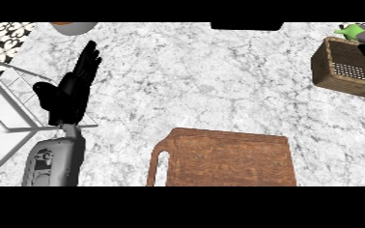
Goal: Pick the eggplant from the cutting board and place it in the basket
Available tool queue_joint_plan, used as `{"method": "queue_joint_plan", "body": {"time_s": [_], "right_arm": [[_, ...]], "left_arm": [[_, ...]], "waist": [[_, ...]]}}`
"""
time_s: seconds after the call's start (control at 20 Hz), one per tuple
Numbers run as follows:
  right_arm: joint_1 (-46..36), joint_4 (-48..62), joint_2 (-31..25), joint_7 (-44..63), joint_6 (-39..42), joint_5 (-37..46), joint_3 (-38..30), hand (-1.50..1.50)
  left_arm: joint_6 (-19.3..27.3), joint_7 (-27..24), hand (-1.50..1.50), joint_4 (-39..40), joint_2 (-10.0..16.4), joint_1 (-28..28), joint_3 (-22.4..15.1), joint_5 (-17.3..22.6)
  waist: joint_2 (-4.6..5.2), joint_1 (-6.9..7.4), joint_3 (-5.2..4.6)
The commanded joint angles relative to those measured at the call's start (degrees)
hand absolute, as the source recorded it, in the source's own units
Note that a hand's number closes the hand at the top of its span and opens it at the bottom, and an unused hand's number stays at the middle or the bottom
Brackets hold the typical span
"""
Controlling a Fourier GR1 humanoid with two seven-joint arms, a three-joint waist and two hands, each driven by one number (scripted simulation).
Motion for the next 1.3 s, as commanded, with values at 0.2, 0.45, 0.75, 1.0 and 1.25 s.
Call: {"method": "queue_joint_plan", "body": {"time_s": [0.2,0.45,0.75,1.0,1.25], "right_arm": [[-1.65,5.06,-0.48,1.10,4.64,1.75,0.07,1.50],[0.70,7.43,2.02,5.73,1.82,1.67,-0.76,1.50],[-0.77,6.28,0.87,1.88,1.34,-4.84,-7.65,-1.50],[-3.82,5.76,0.46,1.48,3.92,-11.45,-14.34,-1.50],[-5.97,7.78,-4.41,4.20,9.58,-19.21,-22.21,-1.50]], "left_arm": [[0.59,2.04,0.00,4.19,3.15,-0.75,4.90,1.03],[-1.08,1.71,0.00,3.19,4.47,1.73,5.56,2.03],[0.57,0.60,0.00,1.71,2.69,3.74,3.81,0.19],[-0.34,-0.28,0.00,3.05,3.65,3.35,5.31,1.47],[-0.15,1.89,0.00,2.44,4.02,2.18,5.76,1.17]], "waist": [[0.51,0.37,-0.37],[0.44,0.55,-0.34],[0.10,0.07,-0.30],[0.06,-0.22,-0.35],[-0.13,-0.79,-0.36]]}}
